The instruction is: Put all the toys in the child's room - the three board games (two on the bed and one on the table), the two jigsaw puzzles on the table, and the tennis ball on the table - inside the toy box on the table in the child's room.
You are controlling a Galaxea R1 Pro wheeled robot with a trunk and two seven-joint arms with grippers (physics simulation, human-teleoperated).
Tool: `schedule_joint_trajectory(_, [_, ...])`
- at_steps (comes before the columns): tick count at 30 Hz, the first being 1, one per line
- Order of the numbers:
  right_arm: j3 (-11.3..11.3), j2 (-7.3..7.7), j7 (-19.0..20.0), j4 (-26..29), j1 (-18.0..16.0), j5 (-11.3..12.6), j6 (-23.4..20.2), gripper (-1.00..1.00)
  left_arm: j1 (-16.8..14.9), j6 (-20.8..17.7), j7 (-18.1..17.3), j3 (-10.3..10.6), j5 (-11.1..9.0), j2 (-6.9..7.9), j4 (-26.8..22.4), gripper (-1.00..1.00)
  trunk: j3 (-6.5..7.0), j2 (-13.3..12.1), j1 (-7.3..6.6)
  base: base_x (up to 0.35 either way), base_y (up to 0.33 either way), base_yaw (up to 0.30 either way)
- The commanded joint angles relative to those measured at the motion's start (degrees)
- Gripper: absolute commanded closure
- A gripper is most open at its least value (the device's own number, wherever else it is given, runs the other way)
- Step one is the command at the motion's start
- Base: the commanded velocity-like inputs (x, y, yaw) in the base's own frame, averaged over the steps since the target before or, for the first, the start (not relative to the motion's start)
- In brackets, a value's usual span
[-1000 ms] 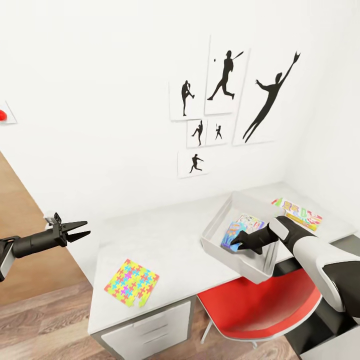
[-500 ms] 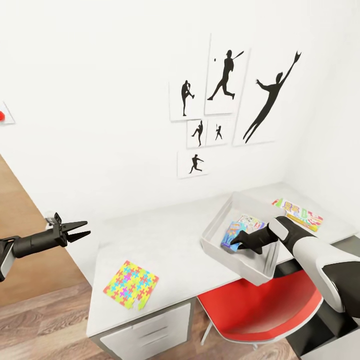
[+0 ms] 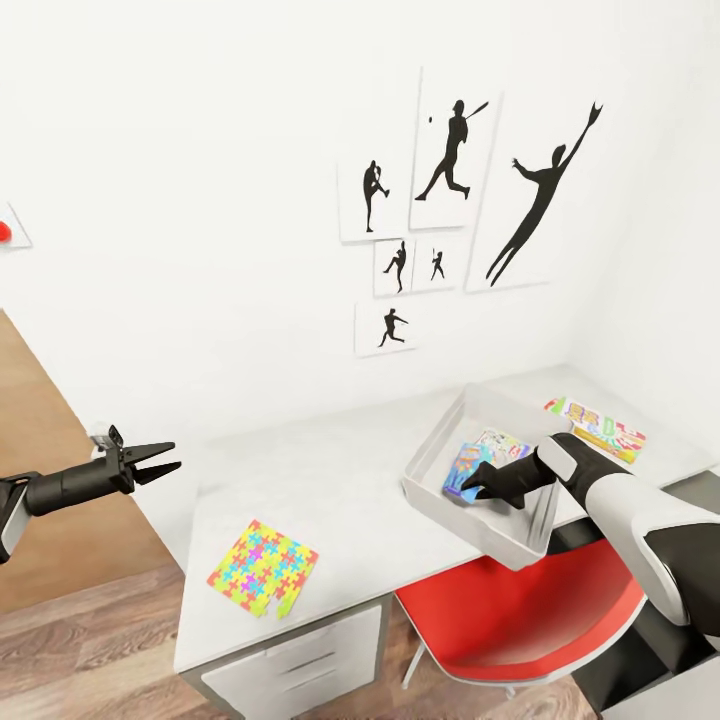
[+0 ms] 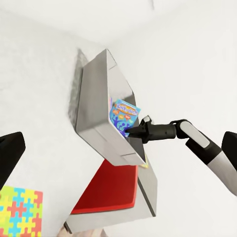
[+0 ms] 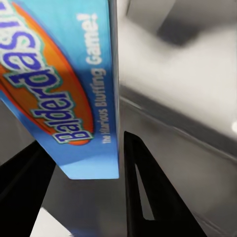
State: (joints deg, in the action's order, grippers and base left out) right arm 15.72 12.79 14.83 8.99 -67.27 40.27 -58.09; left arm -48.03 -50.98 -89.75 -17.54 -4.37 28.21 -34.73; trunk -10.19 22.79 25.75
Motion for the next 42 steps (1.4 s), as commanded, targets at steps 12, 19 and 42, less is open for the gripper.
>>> schedule_joint_trajectory(12, [0.54, -0.04, 0.41, 0.06, -0.05, -0.34, 0.32, 1.00, -0.05, -0.37, -0.25, -0.01, 0.07, 0.01, 0.01, -1.00, -0.12, 0.12, 0.03, -0.004, 0.003, 0.000])
schedule_joint_trajectory(19, [0.95, -0.87, 0.47, -0.17, 0.00, -0.27, 0.30, 1.00, 0.02, -0.44, 0.48, 0.04, 0.47, -0.72, 0.31, -1.00, -0.12, 0.12, 0.03, 0.000, 0.000, 0.000])
schedule_joint_trajectory(42, [-4.96, 0.41, 0.17, 1.56, 0.38, -0.09, 1.68, 1.00, 0.04, 2.54, 6.43, -0.13, 0.36, -4.74, 0.62, -1.00, -0.12, 0.12, 0.03, 0.000, 0.000, 0.000])
